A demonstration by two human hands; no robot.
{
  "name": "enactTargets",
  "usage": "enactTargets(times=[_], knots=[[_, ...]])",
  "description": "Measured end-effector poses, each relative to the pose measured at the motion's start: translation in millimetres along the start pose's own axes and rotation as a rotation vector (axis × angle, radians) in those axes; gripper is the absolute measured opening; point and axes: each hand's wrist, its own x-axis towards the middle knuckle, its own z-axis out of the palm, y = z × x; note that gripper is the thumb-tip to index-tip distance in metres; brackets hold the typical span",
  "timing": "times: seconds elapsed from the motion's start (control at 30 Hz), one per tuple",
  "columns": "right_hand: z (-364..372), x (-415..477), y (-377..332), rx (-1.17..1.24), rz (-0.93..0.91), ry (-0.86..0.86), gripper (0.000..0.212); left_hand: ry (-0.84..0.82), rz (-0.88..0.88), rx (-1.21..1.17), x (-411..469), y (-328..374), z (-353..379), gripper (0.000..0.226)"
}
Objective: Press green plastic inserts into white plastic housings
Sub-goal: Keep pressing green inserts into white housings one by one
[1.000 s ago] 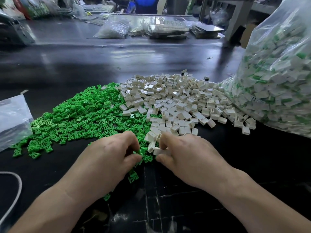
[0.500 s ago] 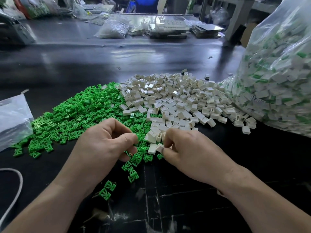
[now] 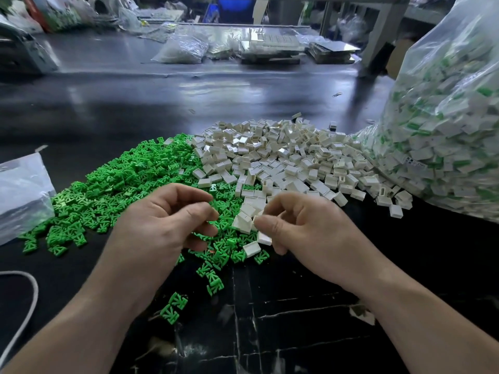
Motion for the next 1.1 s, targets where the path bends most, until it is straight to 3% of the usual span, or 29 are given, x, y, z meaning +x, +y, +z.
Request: enactTargets(times=[0.07, 0.2, 0.5, 0.67, 0.8, 1.1], knots=[[1, 0, -1, 0.204, 0.012, -0.033, 0.011, 0.015, -0.033, -0.118, 2, 1, -4, 0.004], [7, 1, -4, 0.621, 0.056, -0.143, 0.007, -0.111, -0.076, -0.237, -2, -2, 4, 0.017], [6, 2, -5, 0.904, 0.101, -0.29, 0.016, -0.169, -0.026, -0.299, -6, -3, 12, 0.023], [7, 2, -6, 0.885, 0.085, -0.283, 0.01, -0.178, -0.016, -0.317, -8, 0, 13, 0.022], [7, 1, -4, 0.805, 0.053, -0.271, 0.02, -0.173, 0.014, -0.268, -9, 1, 14, 0.018], [8, 0, -4, 0.599, 0.002, -0.195, 0.011, -0.176, 0.129, 0.035, -16, 1, 19, 0.023]])
